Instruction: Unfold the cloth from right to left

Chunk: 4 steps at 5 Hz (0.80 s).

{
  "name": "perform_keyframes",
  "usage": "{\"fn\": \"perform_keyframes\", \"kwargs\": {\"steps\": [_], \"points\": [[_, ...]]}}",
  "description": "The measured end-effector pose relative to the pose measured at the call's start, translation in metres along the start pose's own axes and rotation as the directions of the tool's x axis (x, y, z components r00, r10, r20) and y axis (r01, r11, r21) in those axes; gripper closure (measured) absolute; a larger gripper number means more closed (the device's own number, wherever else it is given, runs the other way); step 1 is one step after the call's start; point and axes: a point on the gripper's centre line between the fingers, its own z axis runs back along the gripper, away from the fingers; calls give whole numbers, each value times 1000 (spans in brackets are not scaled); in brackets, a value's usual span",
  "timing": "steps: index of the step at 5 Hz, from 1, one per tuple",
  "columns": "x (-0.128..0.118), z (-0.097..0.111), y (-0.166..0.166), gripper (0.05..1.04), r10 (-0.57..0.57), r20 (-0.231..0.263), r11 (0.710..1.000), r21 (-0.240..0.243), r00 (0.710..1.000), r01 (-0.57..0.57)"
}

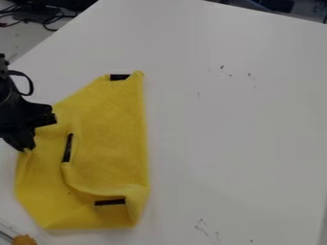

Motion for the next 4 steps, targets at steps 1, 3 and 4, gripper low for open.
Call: {"fn": "perform_keyframes", "kwargs": {"steps": [1,3,4], "points": [[-4,-7,8,1001,15,-5,1000,23,1000,-15],[-26,-8,8,574,110,-27,984,143,994,-105],[-23,8,4,268,89,-2,975,203,996,-87]]}}
